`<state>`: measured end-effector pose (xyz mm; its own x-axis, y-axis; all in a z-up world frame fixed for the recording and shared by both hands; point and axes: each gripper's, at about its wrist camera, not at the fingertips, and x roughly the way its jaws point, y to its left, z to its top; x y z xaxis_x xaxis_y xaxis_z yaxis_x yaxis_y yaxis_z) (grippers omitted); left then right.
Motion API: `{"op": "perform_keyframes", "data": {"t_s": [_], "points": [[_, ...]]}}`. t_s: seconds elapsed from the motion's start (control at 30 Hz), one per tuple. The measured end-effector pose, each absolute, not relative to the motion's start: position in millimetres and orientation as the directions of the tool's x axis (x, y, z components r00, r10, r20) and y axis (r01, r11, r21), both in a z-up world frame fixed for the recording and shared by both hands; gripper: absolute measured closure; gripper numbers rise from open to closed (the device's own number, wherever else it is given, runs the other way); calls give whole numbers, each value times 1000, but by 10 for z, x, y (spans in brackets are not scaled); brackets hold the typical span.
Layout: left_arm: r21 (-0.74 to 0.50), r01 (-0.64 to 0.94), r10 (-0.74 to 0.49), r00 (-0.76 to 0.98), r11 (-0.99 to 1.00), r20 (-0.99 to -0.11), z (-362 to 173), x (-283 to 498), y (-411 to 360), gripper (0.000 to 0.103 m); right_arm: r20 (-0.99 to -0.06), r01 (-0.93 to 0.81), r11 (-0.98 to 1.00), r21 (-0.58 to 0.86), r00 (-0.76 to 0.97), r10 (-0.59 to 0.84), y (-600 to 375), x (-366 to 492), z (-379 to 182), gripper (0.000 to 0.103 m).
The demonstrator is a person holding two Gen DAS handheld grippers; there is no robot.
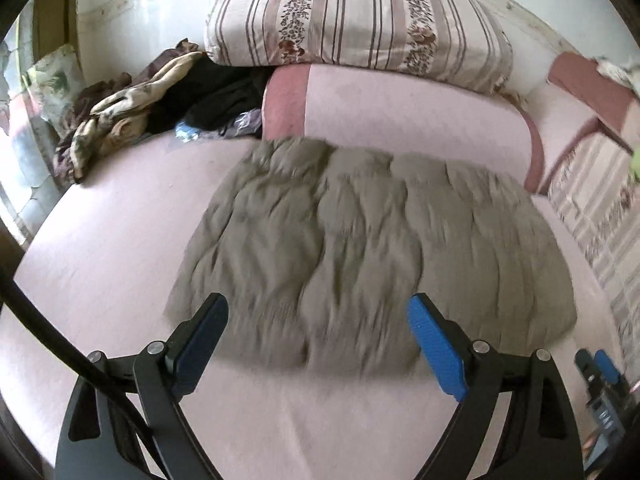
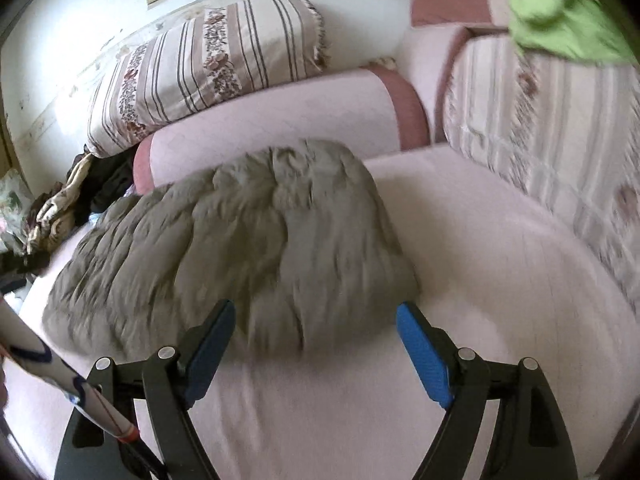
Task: Fold large clothes
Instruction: 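Press the folded green jacket flat with both grippers, then release, then withdraw both grippers from the folded jacket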
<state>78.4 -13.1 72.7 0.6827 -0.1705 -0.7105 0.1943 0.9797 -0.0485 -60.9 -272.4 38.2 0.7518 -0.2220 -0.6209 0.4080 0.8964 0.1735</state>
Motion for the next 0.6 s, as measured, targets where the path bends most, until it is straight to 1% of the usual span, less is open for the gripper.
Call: {"op": "perform_keyframes", "data": {"t_s": [0.1,0.27,0.4,0.5,0.6], "points": [[-32,187,-152,677,982,-720,632,431,-25,12,-620,427,885,184,749,-232,-2607,-1004,351,16],[-54,191,-169,659,980,-733,568,-58,100,12,-621,461,860,220,746,-241,-2521,-1524,390,16],[-39,160,-137,666,986,-733,509,-247,141,12,-597,502,843,191,741,-306,-2461,-1881,417,16],[-53,161,-148,667,985,-730,523,-371,161,12,-610,512,832,214,735,-296,-2477,-2055,441,16],[-37,162,-140,694,986,-706,580,-509,186,12,-585,513,838,185,742,-326,-2491,-2107,660,16]]}}
